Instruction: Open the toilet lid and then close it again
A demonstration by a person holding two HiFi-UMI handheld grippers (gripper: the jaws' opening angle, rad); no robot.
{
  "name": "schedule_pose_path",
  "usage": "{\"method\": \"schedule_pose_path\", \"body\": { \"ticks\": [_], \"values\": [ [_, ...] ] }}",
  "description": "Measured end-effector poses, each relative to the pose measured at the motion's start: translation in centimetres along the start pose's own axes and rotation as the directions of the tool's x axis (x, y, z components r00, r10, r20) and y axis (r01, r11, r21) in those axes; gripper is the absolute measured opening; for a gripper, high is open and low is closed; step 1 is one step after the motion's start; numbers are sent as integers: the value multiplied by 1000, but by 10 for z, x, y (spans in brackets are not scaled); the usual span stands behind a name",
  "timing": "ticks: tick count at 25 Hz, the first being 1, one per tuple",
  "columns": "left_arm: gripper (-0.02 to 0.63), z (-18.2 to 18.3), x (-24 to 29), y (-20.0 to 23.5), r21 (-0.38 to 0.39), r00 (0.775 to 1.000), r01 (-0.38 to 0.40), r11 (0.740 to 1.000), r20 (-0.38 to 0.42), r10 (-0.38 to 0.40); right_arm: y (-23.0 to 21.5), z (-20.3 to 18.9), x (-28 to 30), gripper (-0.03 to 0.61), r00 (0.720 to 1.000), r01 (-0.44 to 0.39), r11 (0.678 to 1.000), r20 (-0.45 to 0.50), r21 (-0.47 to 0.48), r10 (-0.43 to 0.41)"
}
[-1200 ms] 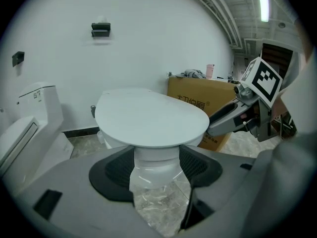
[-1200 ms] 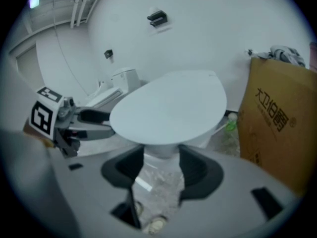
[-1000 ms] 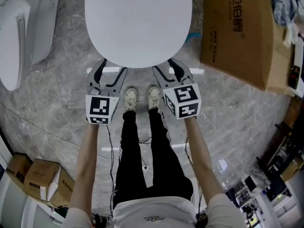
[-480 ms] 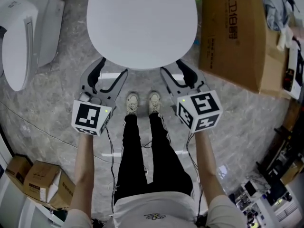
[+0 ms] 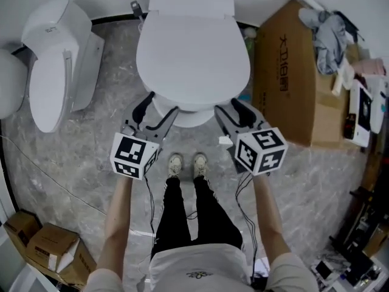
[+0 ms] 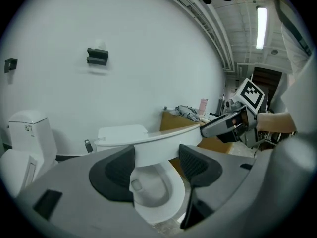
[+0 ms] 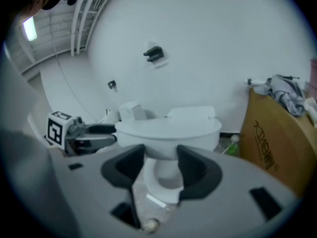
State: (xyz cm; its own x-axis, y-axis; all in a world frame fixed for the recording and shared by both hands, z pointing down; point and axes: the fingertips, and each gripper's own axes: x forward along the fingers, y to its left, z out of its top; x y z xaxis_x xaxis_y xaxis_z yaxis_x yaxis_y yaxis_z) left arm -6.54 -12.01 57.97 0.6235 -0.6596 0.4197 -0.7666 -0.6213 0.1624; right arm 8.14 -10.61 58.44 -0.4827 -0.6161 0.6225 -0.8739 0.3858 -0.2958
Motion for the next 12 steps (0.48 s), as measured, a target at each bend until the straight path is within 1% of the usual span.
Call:
{"method": "schedule_pose_path", "body": {
  "ticks": [7, 9, 12],
  "values": [
    [291, 56, 3, 14, -68, 1000, 10, 998, 19, -9, -1, 57, -8, 238, 1000, -3, 999, 27, 54, 1],
    [291, 76, 5, 20, -89, 999, 20, 996, 40, -16, -3, 77, -11, 239, 998, -13, 997, 67, 72, 9],
    [291, 108, 11, 32, -95, 997, 35, 995, 75, -28, -7, 112, -12, 238, 992, -20, 996, 126, 91, 8]
  ]
}}
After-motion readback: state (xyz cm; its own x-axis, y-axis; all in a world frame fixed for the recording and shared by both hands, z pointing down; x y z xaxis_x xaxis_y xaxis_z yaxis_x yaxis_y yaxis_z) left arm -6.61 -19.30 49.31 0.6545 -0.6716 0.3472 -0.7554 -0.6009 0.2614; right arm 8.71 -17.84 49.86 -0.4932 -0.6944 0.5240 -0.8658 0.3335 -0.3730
